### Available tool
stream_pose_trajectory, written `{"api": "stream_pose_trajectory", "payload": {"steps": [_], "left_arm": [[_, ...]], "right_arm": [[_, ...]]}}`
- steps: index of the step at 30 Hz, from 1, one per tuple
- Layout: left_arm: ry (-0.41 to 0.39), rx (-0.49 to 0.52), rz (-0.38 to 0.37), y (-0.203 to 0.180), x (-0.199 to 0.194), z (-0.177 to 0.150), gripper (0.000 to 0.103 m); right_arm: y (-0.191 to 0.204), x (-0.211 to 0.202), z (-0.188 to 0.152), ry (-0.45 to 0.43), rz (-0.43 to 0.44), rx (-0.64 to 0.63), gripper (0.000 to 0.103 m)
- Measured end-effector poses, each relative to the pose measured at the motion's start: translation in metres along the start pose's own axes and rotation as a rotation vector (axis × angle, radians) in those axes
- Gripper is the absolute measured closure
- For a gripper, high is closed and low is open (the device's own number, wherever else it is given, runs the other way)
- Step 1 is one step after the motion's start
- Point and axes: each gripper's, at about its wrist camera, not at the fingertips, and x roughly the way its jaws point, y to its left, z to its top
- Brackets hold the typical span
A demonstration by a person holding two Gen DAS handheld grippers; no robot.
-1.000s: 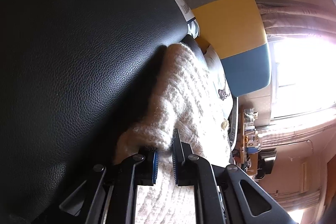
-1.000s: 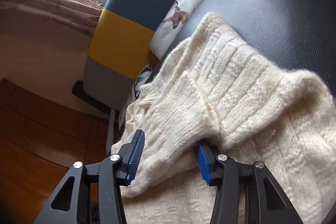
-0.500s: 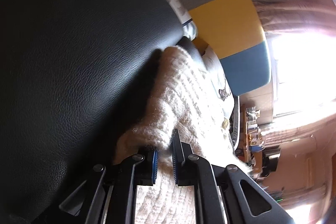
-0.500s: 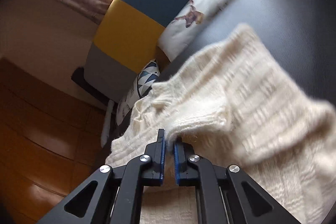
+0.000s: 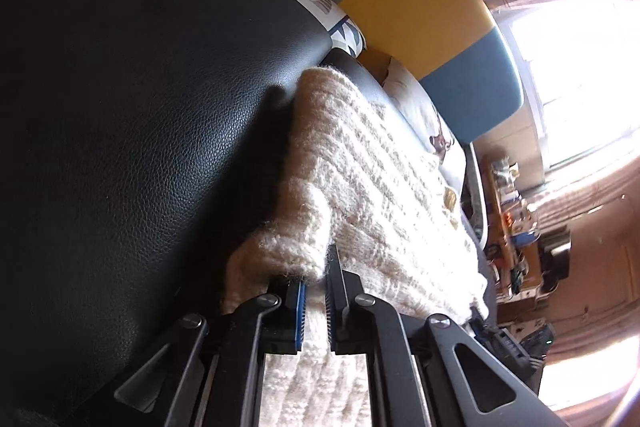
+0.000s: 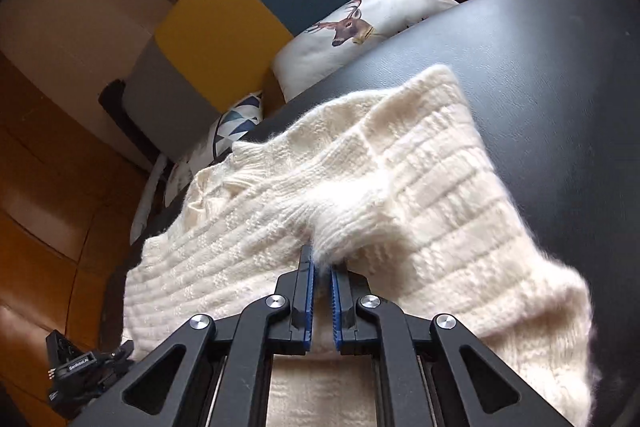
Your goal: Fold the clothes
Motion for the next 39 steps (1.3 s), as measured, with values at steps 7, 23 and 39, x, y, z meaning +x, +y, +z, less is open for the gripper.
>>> {"api": "stream_pose_trajectory", "payload": {"steps": [7,23,39], "left_arm": [[0.047,-0.015,-0.052,0.001,-0.007,-0.002,0.095],[-0.037,0.048,-0.208,-0.045,-0.005,0.022,0.090],[-0.097,0.140,-0.069,-0.035,0.018,0.005,0.088]], "right_arm": [[-0.012,-0.009,-0.008,-0.019,-0.015,0.037,0.097],[0.089,-0.020,0.002,0.030,0.001,-0.297,0.042],[0.090,0.021,-0.004,0.173,-0.089,-0.496,0.047]]}}
